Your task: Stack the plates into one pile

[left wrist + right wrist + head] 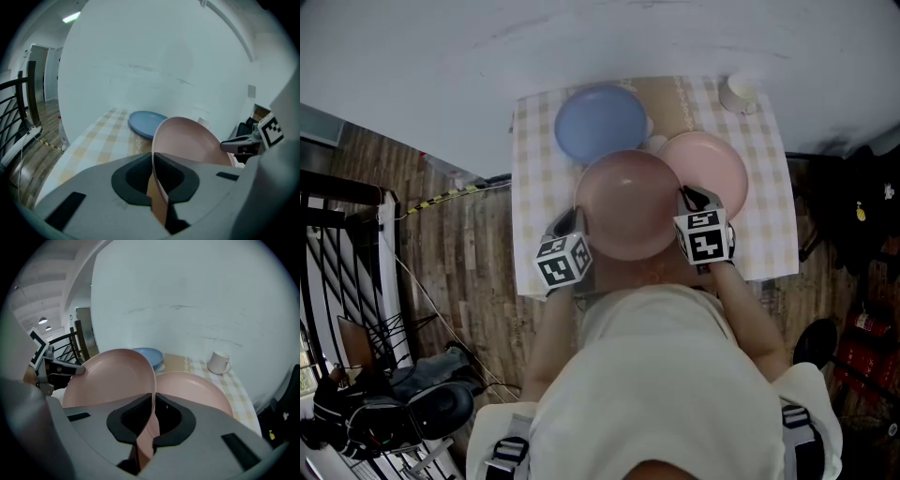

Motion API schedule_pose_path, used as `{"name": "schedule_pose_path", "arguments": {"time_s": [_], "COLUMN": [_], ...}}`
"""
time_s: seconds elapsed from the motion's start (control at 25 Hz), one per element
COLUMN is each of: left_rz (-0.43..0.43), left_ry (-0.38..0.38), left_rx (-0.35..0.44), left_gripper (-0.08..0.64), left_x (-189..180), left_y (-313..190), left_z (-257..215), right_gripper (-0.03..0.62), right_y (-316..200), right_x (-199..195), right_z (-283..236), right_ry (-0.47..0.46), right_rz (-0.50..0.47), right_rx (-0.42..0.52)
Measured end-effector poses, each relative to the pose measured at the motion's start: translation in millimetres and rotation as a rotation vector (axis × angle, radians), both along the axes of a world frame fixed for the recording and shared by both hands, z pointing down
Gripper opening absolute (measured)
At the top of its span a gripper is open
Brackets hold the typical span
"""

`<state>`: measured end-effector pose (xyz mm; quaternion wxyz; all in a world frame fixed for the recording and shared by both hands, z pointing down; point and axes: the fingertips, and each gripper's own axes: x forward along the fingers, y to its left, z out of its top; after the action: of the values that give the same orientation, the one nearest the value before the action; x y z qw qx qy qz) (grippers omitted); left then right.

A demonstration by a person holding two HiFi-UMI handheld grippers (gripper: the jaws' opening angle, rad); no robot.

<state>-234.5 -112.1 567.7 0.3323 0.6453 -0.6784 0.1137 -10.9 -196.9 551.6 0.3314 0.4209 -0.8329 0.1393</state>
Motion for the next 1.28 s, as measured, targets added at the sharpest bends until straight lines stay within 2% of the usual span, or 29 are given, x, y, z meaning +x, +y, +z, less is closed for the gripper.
{"name": "schedule_pose_path", "arguments": {"time_s": [0.6,1.28], "left_rz": [0.102,0.262], "left_ry": [0.002,-0.072], "left_rx": [0.018,-0.013], "left_gripper": [0.015,0.015], "left_x": [57.5,117.3], "left_y": [-39.4,-91.5], "left_z": [-4.8,-3.4], "right_gripper": [0.017,0.017], "right_y": [-19.0,-54.2], "right_x": [63.8,124.9], "right_z": [-10.1,-8.3], "right_ry": [0.004,0.015], "right_rz": [0.113,0.219], "right_rx": [0.025,0.025]}}
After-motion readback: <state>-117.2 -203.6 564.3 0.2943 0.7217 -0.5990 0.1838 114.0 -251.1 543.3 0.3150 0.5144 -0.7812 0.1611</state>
